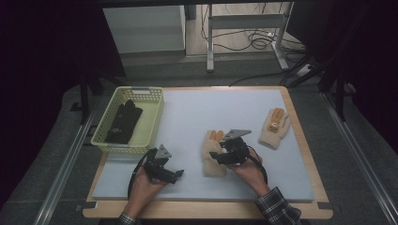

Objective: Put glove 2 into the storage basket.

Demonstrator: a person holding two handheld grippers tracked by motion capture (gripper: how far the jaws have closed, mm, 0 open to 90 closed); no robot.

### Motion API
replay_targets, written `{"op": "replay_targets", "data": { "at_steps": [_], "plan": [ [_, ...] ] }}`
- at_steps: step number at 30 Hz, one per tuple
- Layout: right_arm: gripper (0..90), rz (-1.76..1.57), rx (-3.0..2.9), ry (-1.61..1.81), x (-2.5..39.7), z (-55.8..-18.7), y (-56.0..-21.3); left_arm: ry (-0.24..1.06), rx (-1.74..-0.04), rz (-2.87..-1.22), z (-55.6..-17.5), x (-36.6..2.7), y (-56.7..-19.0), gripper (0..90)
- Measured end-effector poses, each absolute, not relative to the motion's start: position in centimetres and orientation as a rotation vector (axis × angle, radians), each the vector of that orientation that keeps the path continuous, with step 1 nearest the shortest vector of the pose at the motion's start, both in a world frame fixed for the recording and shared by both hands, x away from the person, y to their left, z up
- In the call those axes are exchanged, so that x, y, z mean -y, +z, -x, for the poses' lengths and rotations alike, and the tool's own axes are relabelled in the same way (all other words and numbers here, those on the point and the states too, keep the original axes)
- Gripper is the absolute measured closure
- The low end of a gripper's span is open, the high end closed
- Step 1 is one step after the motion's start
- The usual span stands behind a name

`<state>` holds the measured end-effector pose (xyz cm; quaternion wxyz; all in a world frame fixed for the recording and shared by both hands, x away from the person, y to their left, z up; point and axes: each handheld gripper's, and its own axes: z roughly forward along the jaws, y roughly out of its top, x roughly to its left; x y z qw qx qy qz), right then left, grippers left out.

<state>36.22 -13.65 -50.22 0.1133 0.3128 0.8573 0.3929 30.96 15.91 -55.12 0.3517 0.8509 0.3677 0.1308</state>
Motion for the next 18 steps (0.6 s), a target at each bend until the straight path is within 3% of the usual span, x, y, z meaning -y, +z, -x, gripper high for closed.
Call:
{"op": "replay_targets", "data": {
  "at_steps": [18],
  "plan": [
    [48.5, -1.079, -2.326, 1.037, 22.4, -40.1, -48.7, 0.336, -0.954, -2.201, -31.0, -15.9, -55.1, 0.1]
  ]
}}
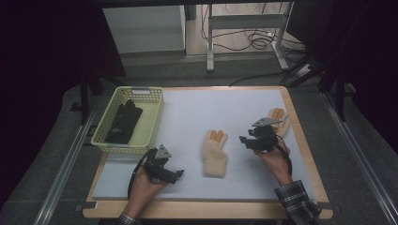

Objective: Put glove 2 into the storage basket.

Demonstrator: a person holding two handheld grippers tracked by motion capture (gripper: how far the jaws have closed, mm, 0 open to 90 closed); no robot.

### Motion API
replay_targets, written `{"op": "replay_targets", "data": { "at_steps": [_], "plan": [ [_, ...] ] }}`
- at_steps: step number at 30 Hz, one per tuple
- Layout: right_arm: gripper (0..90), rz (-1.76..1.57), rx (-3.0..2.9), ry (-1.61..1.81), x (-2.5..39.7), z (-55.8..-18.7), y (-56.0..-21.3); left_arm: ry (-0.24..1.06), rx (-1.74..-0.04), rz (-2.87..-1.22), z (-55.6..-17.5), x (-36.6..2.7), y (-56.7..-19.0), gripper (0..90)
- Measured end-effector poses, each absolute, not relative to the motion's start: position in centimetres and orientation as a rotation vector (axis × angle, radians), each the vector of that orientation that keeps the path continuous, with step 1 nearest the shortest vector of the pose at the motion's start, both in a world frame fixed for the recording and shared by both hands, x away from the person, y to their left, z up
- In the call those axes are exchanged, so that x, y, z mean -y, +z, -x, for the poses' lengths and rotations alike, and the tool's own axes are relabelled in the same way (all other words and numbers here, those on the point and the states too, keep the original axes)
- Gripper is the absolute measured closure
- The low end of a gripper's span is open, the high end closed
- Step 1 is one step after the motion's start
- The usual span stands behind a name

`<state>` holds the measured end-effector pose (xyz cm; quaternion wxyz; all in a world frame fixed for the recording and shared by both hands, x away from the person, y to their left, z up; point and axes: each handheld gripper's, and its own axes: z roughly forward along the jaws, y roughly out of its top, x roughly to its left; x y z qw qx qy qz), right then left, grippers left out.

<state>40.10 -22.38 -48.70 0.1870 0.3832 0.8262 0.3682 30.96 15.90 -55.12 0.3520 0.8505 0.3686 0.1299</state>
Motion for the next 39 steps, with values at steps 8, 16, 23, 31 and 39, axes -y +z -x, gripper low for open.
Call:
{"op": "replay_targets", "data": {
  "at_steps": [8, 16, 23, 31, 39],
  "plan": [
    [50.5, -1.228, -2.189, 0.965, 28.0, -43.0, -47.3, 0.337, -0.952, -2.203, -31.0, -15.9, -55.1, 0.1],
    [44.2, -1.324, -2.151, 0.882, 30.9, -45.2, -49.2, 0.337, -0.952, -2.203, -31.0, -15.9, -55.1, 0.1],
    [41.1, -1.317, -2.151, 0.845, 30.9, -46.4, -51.7, 0.337, -0.952, -2.203, -31.0, -15.9, -55.1, 0.1],
    [59.5, -1.297, -2.130, 0.827, 30.5, -45.5, -51.3, 0.336, -0.955, -2.198, -31.0, -15.9, -55.1, 0.1],
    [59.4, -1.263, -2.142, 0.925, 29.9, -43.4, -49.2, 0.337, -0.953, -2.201, -31.0, -15.9, -55.1, 0.1]
  ]
}}
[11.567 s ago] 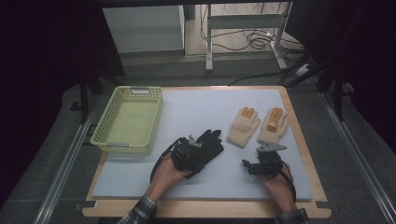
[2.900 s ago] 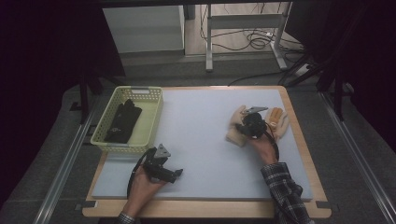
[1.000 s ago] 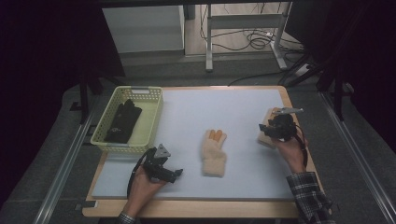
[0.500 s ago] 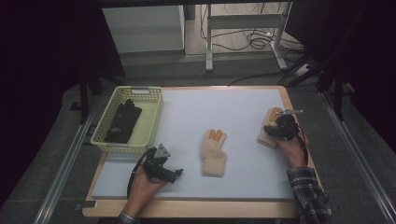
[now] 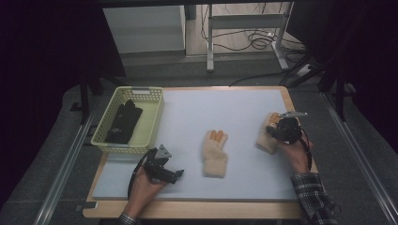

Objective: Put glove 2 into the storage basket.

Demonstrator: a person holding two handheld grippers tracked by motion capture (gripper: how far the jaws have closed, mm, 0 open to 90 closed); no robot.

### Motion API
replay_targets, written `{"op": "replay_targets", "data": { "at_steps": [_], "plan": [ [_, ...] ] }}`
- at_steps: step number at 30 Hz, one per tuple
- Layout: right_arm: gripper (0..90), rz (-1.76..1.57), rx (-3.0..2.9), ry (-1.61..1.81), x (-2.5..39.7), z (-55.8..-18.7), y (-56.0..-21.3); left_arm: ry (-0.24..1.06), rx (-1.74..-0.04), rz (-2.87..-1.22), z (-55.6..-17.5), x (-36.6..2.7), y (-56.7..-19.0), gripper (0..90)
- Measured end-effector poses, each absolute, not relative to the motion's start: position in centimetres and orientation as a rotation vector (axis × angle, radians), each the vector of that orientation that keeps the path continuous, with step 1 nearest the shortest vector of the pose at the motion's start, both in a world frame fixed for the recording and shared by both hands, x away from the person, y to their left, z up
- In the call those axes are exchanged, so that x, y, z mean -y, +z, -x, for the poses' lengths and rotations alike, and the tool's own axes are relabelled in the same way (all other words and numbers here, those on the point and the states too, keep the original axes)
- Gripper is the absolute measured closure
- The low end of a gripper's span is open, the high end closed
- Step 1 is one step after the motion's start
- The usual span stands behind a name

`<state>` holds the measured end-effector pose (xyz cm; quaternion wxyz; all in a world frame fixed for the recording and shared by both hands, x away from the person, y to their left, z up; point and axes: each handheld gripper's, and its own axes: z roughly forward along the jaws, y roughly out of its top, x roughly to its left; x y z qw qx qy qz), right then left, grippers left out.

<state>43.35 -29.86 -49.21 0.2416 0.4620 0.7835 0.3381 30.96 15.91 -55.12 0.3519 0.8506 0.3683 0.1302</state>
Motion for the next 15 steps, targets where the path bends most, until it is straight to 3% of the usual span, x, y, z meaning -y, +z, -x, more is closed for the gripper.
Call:
{"op": "replay_targets", "data": {
  "at_steps": [15],
  "plan": [
    [58.9, -1.066, -2.245, 1.126, 25.4, -37.9, -45.2, 0.339, -0.954, -2.201, -31.0, -15.9, -55.1, 0.1]
  ]
}}
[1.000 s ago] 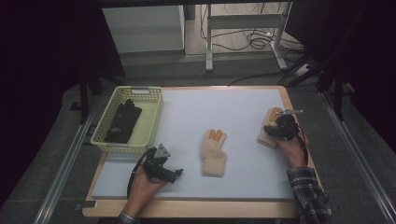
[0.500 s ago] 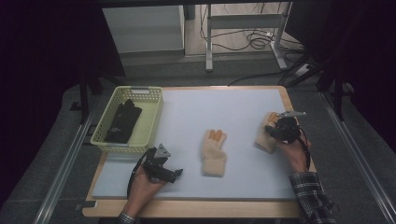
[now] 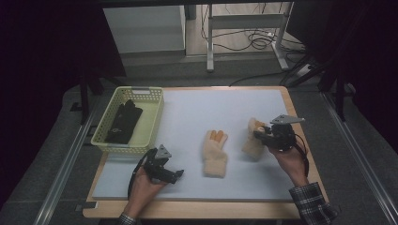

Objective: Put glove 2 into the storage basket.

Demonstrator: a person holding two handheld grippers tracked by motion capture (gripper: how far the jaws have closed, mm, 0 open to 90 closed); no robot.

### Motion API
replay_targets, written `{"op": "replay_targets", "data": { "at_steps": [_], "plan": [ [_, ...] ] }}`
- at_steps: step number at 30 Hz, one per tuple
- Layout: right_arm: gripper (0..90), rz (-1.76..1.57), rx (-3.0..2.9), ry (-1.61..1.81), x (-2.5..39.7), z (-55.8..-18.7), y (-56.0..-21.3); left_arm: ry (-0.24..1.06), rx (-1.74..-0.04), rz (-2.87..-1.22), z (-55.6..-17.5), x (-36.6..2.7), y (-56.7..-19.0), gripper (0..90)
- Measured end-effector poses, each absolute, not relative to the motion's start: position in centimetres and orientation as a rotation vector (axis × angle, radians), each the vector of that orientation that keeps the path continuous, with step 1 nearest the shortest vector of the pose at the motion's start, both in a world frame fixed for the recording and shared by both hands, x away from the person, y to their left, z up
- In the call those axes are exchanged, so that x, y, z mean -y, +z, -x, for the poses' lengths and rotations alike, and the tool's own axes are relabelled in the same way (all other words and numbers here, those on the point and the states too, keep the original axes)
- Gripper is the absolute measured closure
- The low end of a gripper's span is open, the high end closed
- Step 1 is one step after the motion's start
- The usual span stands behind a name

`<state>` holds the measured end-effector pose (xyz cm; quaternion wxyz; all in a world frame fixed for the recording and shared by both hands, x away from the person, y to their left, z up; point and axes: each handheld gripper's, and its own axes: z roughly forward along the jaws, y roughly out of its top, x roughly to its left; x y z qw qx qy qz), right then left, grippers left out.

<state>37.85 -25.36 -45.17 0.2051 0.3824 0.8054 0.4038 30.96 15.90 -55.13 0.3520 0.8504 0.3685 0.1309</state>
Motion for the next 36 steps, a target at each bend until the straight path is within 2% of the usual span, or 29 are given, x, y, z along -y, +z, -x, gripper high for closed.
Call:
{"op": "replay_targets", "data": {
  "at_steps": [15, 21, 27, 32, 36],
  "plan": [
    [58.4, -0.858, -2.404, 1.287, 17.6, -34.6, -42.9, 0.336, -0.955, -2.200, -31.0, -15.9, -55.1, 0.1],
    [57.4, -0.830, -2.446, 1.192, 13.5, -35.2, -45.4, 0.340, -0.953, -2.200, -31.0, -15.9, -55.1, 0.1],
    [54.1, -0.880, -2.507, 1.080, 11.9, -35.8, -48.8, 0.338, -0.953, -2.199, -31.0, -15.9, -55.1, 0.1],
    [47.0, -0.902, -2.514, 1.069, 11.7, -35.7, -50.2, 0.339, -0.952, -2.202, -31.0, -15.9, -55.1, 0.1],
    [39.8, -0.879, -2.539, 1.077, 11.9, -35.8, -49.8, 0.339, -0.952, -2.202, -31.0, -15.9, -55.1, 0.1]
  ]
}}
